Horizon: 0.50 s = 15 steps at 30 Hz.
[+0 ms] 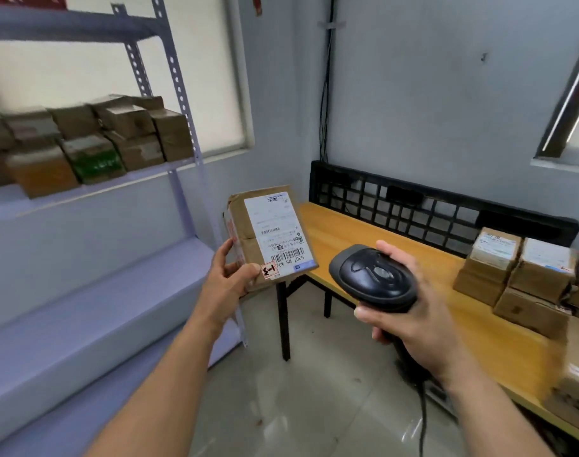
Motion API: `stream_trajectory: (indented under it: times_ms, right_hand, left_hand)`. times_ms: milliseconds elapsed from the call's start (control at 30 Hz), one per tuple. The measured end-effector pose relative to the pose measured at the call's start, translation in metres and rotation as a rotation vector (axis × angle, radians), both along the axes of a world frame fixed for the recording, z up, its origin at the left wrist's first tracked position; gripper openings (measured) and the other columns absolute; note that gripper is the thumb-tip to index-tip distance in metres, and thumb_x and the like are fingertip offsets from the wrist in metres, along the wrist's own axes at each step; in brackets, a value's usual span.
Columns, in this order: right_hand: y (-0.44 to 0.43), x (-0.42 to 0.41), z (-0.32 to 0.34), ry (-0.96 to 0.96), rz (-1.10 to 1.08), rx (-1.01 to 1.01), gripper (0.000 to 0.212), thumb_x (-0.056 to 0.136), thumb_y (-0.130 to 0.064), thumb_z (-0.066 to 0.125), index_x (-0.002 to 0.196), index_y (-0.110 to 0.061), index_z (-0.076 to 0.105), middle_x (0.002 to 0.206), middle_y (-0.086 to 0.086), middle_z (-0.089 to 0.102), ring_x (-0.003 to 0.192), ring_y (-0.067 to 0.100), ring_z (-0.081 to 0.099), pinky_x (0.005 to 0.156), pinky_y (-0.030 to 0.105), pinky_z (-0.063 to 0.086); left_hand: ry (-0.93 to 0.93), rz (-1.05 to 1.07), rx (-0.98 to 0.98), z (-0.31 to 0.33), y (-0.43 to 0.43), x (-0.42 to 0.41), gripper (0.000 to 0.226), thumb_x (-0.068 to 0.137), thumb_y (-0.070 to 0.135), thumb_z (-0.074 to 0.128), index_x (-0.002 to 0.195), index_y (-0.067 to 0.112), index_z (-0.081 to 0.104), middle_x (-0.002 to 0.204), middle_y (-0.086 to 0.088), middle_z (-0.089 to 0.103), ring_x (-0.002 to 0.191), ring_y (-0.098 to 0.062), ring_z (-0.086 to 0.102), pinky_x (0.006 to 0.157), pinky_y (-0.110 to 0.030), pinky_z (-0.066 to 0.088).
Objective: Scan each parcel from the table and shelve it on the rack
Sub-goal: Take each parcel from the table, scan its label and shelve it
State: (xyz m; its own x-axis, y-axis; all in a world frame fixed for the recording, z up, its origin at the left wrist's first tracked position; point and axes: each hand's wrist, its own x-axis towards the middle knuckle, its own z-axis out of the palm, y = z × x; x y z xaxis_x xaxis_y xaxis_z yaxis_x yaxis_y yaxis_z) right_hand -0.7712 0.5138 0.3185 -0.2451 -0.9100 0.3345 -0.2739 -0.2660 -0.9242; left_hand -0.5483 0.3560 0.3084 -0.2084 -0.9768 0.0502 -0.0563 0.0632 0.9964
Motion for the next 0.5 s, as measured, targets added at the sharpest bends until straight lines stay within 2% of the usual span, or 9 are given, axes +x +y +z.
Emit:
stream_trajectory:
  times_ms: [100,200,300,367,500]
  right_hand:
    - [-0.033,0.030,0.002,-0.016,0.078,0.010,0.088,0.058,-0.018,0.084,0.133,-0.044,0.046,0.108,-0.023,0.065,0.056,0.029,0.063,0.048,0.034,0.056]
    - [-0.066,0.053,0.005,-0.022,0.151,-0.003,0.089,0.058,-0.015,0.084,0.133,-0.043,0.047,0.107,-0.017,0.067,0.054,0.035,0.061,0.046,0.035,0.054]
    - [-0.102,0.070,0.005,-0.023,0.205,-0.012,0.088,0.062,-0.002,0.085,0.131,-0.044,0.048,0.101,-0.011,0.070,0.052,0.019,0.062,0.043,0.031,0.052]
    - [-0.127,0.079,0.006,-0.038,0.249,-0.017,0.088,0.065,0.006,0.083,0.131,-0.042,0.050,0.100,-0.009,0.070,0.052,0.015,0.061,0.043,0.030,0.050]
    - [-0.179,0.095,0.012,-0.043,0.319,-0.025,0.088,0.067,0.008,0.083,0.133,-0.041,0.049,0.102,-0.012,0.068,0.052,0.018,0.060,0.046,0.032,0.052]
  left_hand:
    - [-0.008,0.080,-0.005,0.002,-0.016,0.040,0.064,0.093,0.017,0.061,0.148,0.029,0.030,0.100,0.003,0.069,0.089,-0.008,0.067,0.070,-0.023,0.049]
    - [-0.019,0.158,-0.014,0.003,-0.032,0.071,0.063,0.093,0.019,0.061,0.147,0.030,0.031,0.104,0.002,0.069,0.095,-0.010,0.066,0.074,-0.027,0.050]
    - [-0.016,0.230,-0.027,0.008,-0.049,0.092,0.060,0.094,0.018,0.059,0.146,0.030,0.032,0.103,0.003,0.068,0.094,-0.009,0.065,0.076,-0.027,0.051]
    - [-0.014,0.279,-0.036,0.013,-0.062,0.105,0.057,0.094,0.019,0.058,0.145,0.030,0.033,0.101,0.005,0.068,0.093,-0.009,0.065,0.078,-0.028,0.052]
    - [-0.003,0.366,-0.063,0.029,-0.100,0.128,0.056,0.094,0.021,0.057,0.145,0.028,0.034,0.102,0.005,0.068,0.095,-0.014,0.065,0.081,-0.034,0.052]
